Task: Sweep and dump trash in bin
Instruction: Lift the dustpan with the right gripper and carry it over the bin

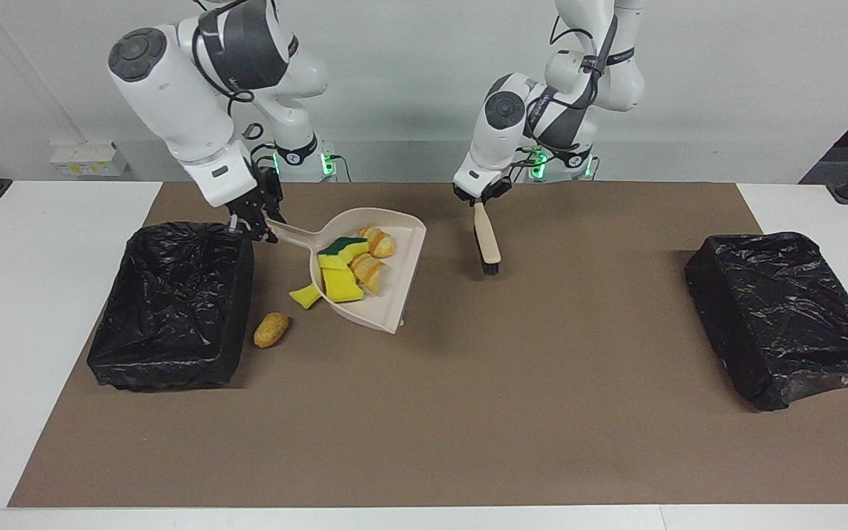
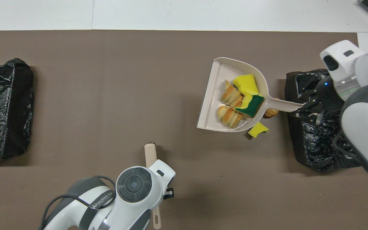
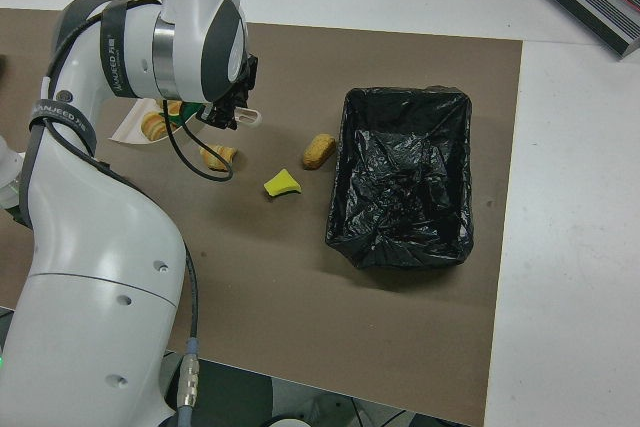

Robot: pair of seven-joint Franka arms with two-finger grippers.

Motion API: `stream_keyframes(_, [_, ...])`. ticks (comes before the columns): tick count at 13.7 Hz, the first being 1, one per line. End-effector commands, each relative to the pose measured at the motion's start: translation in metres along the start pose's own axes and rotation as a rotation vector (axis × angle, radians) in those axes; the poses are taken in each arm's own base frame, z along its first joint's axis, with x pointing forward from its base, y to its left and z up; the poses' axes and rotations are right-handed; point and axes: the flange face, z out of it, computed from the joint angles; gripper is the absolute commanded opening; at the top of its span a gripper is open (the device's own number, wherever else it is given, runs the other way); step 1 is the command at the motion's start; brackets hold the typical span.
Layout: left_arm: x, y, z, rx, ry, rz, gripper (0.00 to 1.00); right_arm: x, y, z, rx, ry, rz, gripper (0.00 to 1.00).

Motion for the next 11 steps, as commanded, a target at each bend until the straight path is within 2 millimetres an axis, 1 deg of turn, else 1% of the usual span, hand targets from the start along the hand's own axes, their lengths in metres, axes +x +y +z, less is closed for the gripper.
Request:
stream_keyframes(1, [-0.028, -0.005, 0.019, -0.037, 0.026, -0.03, 0.0, -0.055, 0.026, -0.014, 0.006, -0.008, -0.037, 0.0])
stream_keyframes(2, [-0.031, -0.007, 0.023, -0.041, 0.016, -0.037, 0.0, -0.084, 0.034, -0.019, -0.003, -0.014, -0.05, 0.0])
stream_keyframes(3, [-0.031, -0.007, 0.024, -0.048, 0.004, -0.047, 0.0, -0.105, 0.038, -0.023, -0.01, -0.031, -0.071, 0.0])
stream_keyframes(4, [-0.032, -0.008, 0.027, -0.05, -0.005, -0.047, 0.0, -0.137, 0.043, -0.033, -0.017, -0.053, -0.091, 0.0])
stream_keyframes(5, [-0.032, -0.009, 0.028, -0.053, -0.012, -0.047, 0.0, -0.163, 0.046, -0.04, -0.026, -0.067, -0.137, 0.0])
stream_keyframes(6, [-0.032, -0.009, 0.029, -0.055, -0.017, -0.046, 0.0, -0.188, 0.048, -0.045, -0.032, -0.068, -0.14, 0.0])
stream_keyframes(7, [-0.031, -0.008, 0.029, -0.055, -0.017, -0.038, 0.0, -0.209, 0.049, -0.051, -0.042, -0.075, -0.127, 0.0])
stream_keyframes(9, [-0.029, -0.011, 0.029, -0.053, -0.022, -0.016, 0.0, -0.237, 0.049, -0.056, -0.042, -0.116, -0.162, 0.0])
stream_keyframes(10, [-0.028, -0.012, 0.03, -0.051, -0.027, -0.002, 0.02, -0.255, 0.048, -0.061, -0.047, -0.117, -0.176, 0.0])
stream_keyframes(11, [-0.027, -0.013, 0.03, -0.05, -0.027, 0.005, 0.05, -0.266, 0.05, -0.068, -0.057, -0.136, -0.2, 0.0])
